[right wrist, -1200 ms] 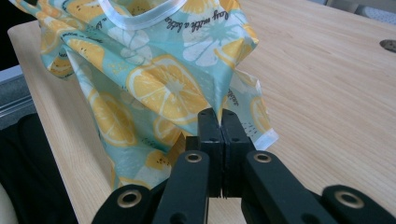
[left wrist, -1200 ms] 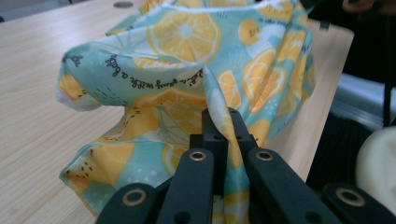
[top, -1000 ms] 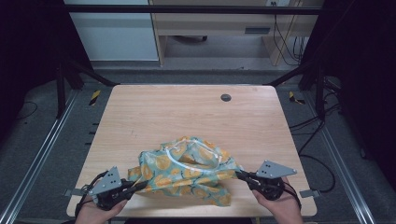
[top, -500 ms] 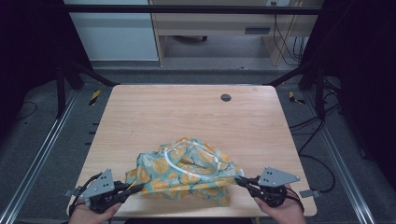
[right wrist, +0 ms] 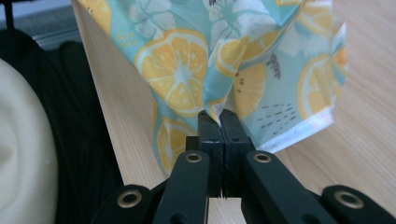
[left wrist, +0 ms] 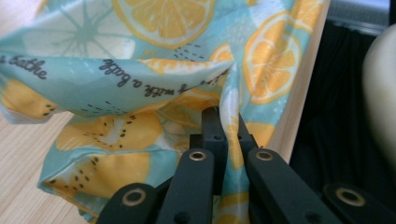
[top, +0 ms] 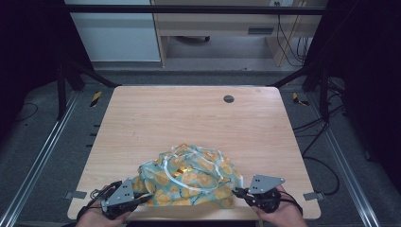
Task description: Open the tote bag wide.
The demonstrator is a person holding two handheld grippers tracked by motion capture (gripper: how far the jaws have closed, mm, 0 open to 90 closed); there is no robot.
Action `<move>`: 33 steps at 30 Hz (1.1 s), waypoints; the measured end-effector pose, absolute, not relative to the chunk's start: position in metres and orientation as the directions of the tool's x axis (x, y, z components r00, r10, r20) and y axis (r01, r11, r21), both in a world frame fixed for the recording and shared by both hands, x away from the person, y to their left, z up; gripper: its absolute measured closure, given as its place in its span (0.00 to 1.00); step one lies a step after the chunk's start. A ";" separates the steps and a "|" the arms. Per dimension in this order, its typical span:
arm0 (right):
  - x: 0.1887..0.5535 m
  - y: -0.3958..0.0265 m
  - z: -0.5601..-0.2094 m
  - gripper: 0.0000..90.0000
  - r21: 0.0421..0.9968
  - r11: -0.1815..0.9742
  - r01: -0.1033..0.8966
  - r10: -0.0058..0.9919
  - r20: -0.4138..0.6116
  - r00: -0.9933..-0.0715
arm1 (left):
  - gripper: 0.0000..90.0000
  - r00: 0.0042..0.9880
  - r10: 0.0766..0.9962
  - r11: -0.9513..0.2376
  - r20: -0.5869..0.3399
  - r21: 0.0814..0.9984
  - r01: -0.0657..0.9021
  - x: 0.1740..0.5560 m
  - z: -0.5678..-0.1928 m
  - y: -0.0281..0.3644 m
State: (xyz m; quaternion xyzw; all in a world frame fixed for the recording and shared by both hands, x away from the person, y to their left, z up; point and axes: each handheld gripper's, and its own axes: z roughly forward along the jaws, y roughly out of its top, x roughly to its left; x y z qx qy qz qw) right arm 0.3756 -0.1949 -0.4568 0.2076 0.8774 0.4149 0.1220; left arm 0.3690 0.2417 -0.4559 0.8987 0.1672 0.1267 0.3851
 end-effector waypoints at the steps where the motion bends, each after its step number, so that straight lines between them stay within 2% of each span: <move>1: 0.378 -0.195 -0.460 1.00 0.768 0.577 0.277 0.472 -0.037 -0.881 | 1.00 0.911 0.394 -0.676 0.119 0.709 0.200 0.374 -0.459 0.240; 11: 0.401 -0.189 -0.472 1.00 0.719 0.605 0.343 0.509 -0.019 -0.860 | 1.00 0.889 0.433 -0.697 0.148 0.680 0.226 0.393 -0.470 0.235; 33: 0.410 -0.190 -0.482 1.00 0.686 0.603 0.406 0.561 -0.003 -0.828 | 1.00 0.876 0.459 -0.700 0.150 0.668 0.252 0.404 -0.477 0.230</move>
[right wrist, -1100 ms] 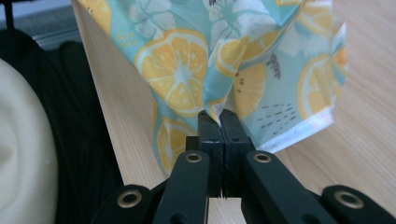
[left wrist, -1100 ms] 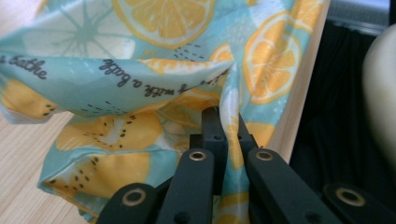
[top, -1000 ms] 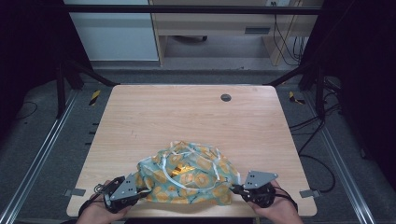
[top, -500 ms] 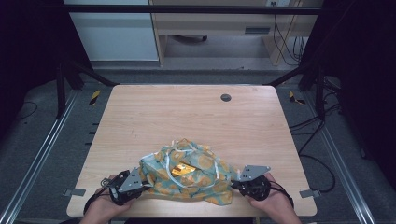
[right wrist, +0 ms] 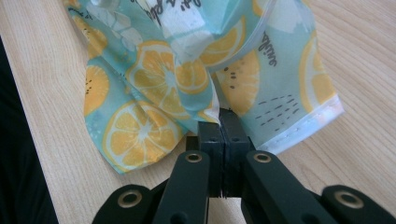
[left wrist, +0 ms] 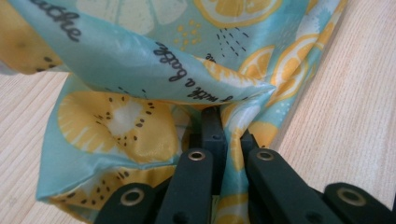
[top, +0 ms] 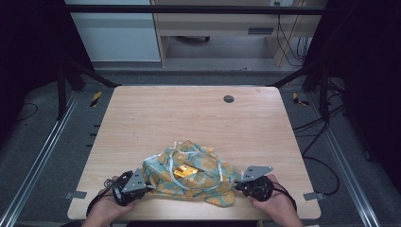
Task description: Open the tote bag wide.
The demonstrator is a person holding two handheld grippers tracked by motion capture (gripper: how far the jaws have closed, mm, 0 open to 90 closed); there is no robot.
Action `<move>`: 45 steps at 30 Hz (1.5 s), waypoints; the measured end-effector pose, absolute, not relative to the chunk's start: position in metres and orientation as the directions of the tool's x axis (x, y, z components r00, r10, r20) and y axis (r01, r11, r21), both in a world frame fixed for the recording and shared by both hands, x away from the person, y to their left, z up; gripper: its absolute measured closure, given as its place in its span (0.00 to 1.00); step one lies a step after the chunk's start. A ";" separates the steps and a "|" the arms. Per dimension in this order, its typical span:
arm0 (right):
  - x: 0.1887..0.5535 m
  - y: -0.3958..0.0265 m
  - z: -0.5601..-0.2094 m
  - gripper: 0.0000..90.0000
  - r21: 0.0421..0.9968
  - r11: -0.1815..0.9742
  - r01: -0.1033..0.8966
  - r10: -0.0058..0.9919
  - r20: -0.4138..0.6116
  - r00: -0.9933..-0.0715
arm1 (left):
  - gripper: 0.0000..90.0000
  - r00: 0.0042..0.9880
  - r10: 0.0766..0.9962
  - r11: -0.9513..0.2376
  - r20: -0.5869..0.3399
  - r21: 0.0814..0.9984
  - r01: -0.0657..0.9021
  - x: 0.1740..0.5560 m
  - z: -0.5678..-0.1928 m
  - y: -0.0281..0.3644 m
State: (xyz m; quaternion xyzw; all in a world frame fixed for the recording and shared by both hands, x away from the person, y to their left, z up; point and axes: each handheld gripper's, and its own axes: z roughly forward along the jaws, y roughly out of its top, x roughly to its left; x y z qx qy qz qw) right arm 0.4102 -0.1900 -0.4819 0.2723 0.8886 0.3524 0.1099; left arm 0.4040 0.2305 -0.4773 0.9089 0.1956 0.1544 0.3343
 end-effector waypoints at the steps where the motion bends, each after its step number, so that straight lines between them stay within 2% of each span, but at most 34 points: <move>1: 0.410 -0.190 -0.482 1.00 0.686 0.603 0.406 0.561 -0.004 -0.828 | 1.00 0.877 0.458 -0.702 0.149 0.666 0.253 0.404 -0.477 0.230; 7: 0.410 -0.191 -0.481 0.99 0.691 0.600 0.404 0.565 -0.008 -0.825 | 1.00 0.871 0.470 -0.683 0.143 0.684 0.256 0.404 -0.475 0.231; 11: 0.409 -0.192 -0.481 0.93 0.694 0.596 0.404 0.574 -0.016 -0.819 | 1.00 0.872 0.471 -0.679 0.135 0.687 0.260 0.403 -0.474 0.231; 14: 0.407 -0.196 -0.476 0.77 0.710 0.577 0.404 0.606 -0.040 -0.794 | 0.99 0.870 0.476 -0.672 0.129 0.692 0.264 0.403 -0.473 0.231; 15: 0.407 -0.196 -0.476 0.77 0.710 0.577 0.404 0.606 -0.040 -0.794 | 0.99 0.870 0.476 -0.672 0.129 0.692 0.264 0.403 -0.473 0.231; 16: 0.402 -0.199 -0.473 0.60 0.729 0.553 0.404 0.636 -0.056 -0.770 | 0.99 0.871 0.474 -0.673 0.132 0.693 0.261 0.402 -0.472 0.230; 18: 0.398 -0.203 -0.471 0.48 0.737 0.539 0.409 0.661 -0.069 -0.747 | 0.99 0.870 0.474 -0.674 0.135 0.691 0.260 0.401 -0.472 0.230; 19: 0.398 -0.203 -0.471 0.48 0.737 0.539 0.409 0.661 -0.069 -0.747 | 0.99 0.870 0.474 -0.674 0.135 0.691 0.260 0.401 -0.472 0.230; 20: 0.396 -0.209 -0.469 0.35 0.749 0.516 0.416 0.691 -0.077 -0.719 | 0.99 0.869 0.476 -0.674 0.134 0.690 0.262 0.400 -0.472 0.230; 25: 0.393 -0.218 -0.458 0.19 0.789 0.451 0.418 0.725 -0.050 -0.687 | 0.97 0.873 0.468 -0.677 0.139 0.691 0.254 0.397 -0.471 0.230; 31: 0.396 -0.215 -0.437 0.16 0.826 0.410 0.387 0.706 -0.019 -0.708 | 0.96 0.865 0.482 -0.668 0.137 0.696 0.262 0.397 -0.471 0.230; 36: 0.413 -0.195 -0.416 0.24 0.822 0.419 0.387 0.687 -0.009 -0.727 | 0.96 0.861 0.489 -0.660 0.135 0.703 0.265 0.395 -0.470 0.231; 41: 0.441 -0.150 -0.386 0.36 0.821 0.450 0.351 0.644 -0.026 -0.765 | 0.96 0.868 0.477 -0.671 0.139 0.695 0.257 0.394 -0.470 0.229; 45: 0.461 -0.121 -0.378 0.40 0.816 0.470 0.337 0.617 -0.030 -0.787 | 0.96 0.870 0.473 -0.670 0.135 0.697 0.256 0.394 -0.470 0.228</move>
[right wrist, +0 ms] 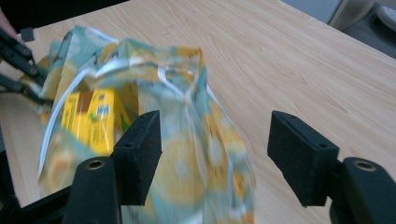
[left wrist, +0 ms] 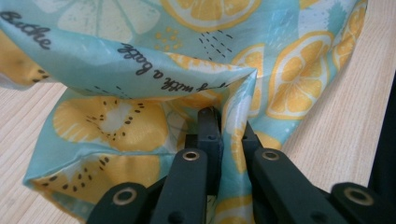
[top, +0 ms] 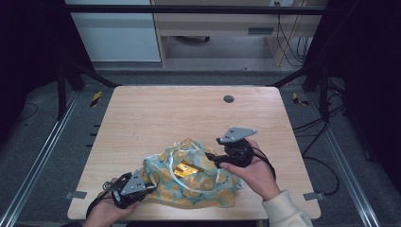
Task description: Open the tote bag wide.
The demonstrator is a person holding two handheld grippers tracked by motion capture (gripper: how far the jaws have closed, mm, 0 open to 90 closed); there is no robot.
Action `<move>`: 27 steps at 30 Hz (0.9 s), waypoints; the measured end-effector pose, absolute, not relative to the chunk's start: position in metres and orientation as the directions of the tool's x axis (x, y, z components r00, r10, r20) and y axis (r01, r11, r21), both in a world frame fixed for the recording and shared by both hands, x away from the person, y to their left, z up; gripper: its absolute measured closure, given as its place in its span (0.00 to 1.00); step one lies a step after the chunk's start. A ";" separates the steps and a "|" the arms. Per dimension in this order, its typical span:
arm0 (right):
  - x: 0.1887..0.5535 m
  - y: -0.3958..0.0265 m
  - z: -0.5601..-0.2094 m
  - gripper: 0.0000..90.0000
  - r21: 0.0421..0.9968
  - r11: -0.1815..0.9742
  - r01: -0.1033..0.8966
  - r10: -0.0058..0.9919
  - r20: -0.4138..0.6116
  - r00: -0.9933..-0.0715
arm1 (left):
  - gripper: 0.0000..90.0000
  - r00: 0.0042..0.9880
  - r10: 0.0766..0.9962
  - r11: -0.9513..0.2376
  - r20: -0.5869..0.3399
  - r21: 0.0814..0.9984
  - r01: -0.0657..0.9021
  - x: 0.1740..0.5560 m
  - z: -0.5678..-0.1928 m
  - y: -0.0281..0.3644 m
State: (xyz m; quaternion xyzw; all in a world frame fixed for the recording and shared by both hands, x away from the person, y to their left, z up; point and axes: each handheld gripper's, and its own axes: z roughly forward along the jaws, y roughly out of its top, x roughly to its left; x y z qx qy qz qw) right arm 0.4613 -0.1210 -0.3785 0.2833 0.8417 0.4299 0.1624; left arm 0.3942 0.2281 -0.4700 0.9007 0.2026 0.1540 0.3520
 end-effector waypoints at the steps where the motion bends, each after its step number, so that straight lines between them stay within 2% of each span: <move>1: 0.467 -0.112 -0.378 0.42 0.813 0.479 0.333 0.609 -0.034 -0.792 | 0.96 0.872 0.470 -0.672 0.136 0.695 0.254 0.394 -0.470 0.227; 10: 0.501 -0.067 -0.384 0.58 0.776 0.511 0.369 0.581 0.005 -0.814 | 0.96 0.872 0.468 -0.676 0.140 0.692 0.252 0.393 -0.470 0.229; 11: 0.505 -0.057 -0.386 0.69 0.755 0.537 0.377 0.575 0.000 -0.818 | 0.96 0.873 0.467 -0.676 0.139 0.693 0.251 0.393 -0.470 0.228; 15: 0.509 -0.049 -0.389 0.94 0.732 0.573 0.369 0.573 -0.036 -0.819 | 0.96 0.873 0.468 -0.675 0.137 0.693 0.253 0.393 -0.470 0.229; 16: 0.509 -0.049 -0.389 0.94 0.732 0.573 0.369 0.573 -0.036 -0.819 | 0.96 0.873 0.468 -0.675 0.137 0.693 0.253 0.393 -0.470 0.229; 17: 0.507 -0.050 -0.386 0.99 0.748 0.558 0.360 0.581 -0.041 -0.813 | 0.96 0.871 0.473 -0.672 0.136 0.694 0.257 0.393 -0.469 0.229; 21: 0.497 -0.053 -0.377 1.00 0.779 0.527 0.340 0.577 -0.034 -0.816 | 0.92 0.856 0.500 -0.658 0.133 0.701 0.276 0.395 -0.469 0.230; 22: 0.487 -0.056 -0.369 1.00 0.801 0.515 0.307 0.556 -0.040 -0.830 | 0.85 0.847 0.515 -0.646 0.130 0.709 0.283 0.395 -0.468 0.231; 25: 0.472 -0.060 -0.362 1.00 0.830 0.491 0.265 0.529 -0.042 -0.848 | 0.74 0.809 0.578 -0.577 0.110 0.756 0.309 0.394 -0.462 0.238; 27: 0.467 -0.062 -0.361 1.00 0.836 0.483 0.259 0.521 -0.038 -0.852 | 0.70 0.799 0.593 -0.555 0.099 0.769 0.317 0.393 -0.460 0.240</move>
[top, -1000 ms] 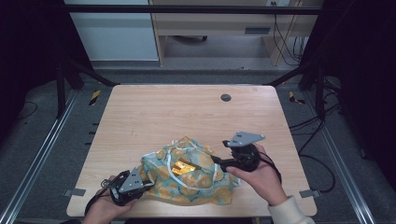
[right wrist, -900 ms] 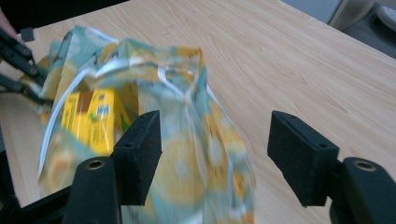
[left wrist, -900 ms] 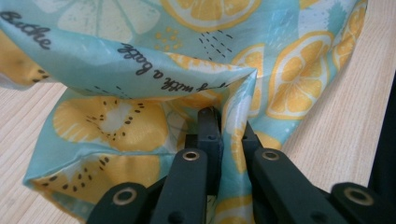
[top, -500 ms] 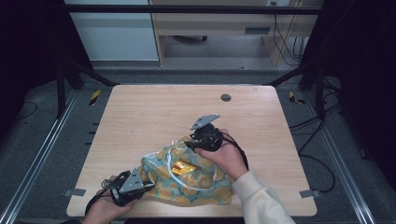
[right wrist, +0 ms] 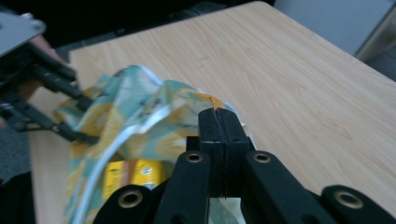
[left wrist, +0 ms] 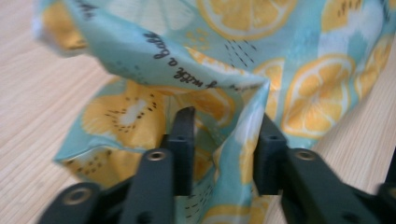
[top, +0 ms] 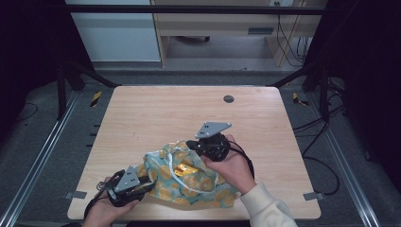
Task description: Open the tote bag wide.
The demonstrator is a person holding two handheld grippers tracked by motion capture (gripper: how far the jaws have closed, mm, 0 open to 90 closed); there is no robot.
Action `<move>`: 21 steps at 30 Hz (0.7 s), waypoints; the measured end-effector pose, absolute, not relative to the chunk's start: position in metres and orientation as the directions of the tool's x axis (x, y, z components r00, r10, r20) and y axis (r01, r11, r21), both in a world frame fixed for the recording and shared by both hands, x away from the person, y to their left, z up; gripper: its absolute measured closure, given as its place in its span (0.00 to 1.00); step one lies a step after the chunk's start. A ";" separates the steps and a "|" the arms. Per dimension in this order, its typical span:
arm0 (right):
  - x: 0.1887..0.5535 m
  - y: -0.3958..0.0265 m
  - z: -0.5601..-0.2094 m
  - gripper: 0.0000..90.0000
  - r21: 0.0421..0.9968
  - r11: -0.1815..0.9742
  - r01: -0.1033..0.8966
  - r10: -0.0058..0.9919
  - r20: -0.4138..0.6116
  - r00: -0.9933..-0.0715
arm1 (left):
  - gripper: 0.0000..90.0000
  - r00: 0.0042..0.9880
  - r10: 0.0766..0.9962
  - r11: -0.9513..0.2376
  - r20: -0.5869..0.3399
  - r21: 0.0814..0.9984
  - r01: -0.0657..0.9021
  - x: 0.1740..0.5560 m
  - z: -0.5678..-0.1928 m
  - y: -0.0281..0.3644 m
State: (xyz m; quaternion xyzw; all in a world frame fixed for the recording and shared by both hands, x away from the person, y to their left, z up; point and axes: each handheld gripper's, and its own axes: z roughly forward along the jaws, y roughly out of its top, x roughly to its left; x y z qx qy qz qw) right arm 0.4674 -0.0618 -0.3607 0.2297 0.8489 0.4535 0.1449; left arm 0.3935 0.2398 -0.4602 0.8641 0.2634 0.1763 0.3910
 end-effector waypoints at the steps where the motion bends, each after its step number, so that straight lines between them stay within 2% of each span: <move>1: 0.463 -0.063 -0.360 1.00 0.842 0.476 0.252 0.517 -0.037 -0.855 | 0.66 0.786 0.612 -0.534 0.089 0.779 0.328 0.393 -0.459 0.242; 5: 0.444 -0.067 -0.360 1.00 0.855 0.465 0.228 0.472 -0.022 -0.881 | 0.56 0.764 0.642 -0.488 0.069 0.805 0.338 0.387 -0.452 0.249; 15: 0.412 -0.072 -0.380 1.00 0.854 0.483 0.194 0.408 -0.024 -0.913 | 0.54 0.759 0.650 -0.417 0.036 0.852 0.316 0.376 -0.429 0.256; 21: 0.402 -0.072 -0.398 1.00 0.846 0.493 0.204 0.392 -0.006 -0.920 | 0.52 0.733 0.678 -0.411 0.062 0.858 0.308 0.383 -0.398 0.250</move>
